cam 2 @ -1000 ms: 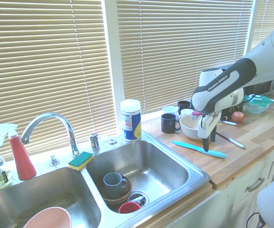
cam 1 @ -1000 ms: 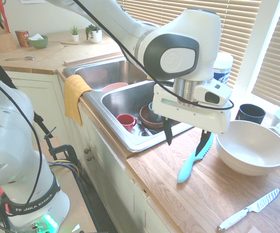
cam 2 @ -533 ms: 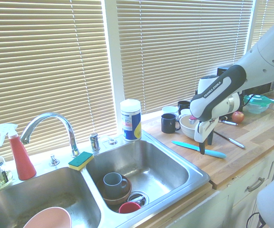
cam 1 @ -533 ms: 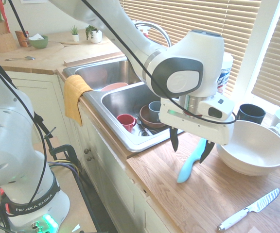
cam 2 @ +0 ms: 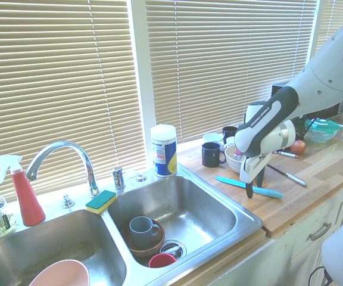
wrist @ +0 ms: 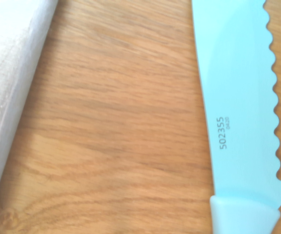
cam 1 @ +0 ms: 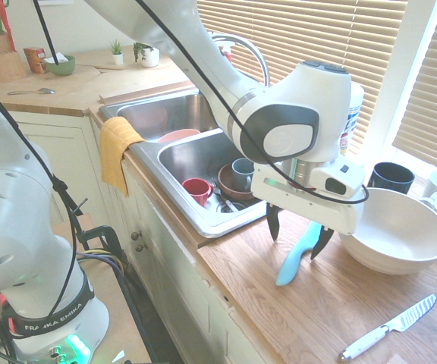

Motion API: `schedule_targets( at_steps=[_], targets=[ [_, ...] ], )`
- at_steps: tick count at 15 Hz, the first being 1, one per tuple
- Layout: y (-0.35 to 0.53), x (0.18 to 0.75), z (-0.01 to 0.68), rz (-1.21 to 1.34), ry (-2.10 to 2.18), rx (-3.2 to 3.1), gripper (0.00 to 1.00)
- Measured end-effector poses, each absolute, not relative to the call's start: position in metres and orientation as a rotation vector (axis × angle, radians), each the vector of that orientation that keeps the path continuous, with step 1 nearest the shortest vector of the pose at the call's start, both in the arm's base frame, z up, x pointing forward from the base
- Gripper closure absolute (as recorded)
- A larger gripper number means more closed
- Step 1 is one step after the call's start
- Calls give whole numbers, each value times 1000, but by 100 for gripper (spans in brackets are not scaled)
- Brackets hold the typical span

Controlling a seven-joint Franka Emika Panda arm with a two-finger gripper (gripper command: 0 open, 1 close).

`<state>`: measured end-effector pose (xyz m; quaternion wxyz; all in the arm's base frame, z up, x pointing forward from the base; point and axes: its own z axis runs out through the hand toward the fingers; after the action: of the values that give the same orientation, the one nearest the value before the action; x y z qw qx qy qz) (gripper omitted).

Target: Put the knife into the sink

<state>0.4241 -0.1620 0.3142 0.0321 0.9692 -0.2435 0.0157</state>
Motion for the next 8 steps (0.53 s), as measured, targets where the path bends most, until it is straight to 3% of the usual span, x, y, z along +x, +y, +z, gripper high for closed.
schedule_targets(
  at_steps=[8],
  targets=[
    [-160,425,314,48,-773,2980,100]
  ],
)
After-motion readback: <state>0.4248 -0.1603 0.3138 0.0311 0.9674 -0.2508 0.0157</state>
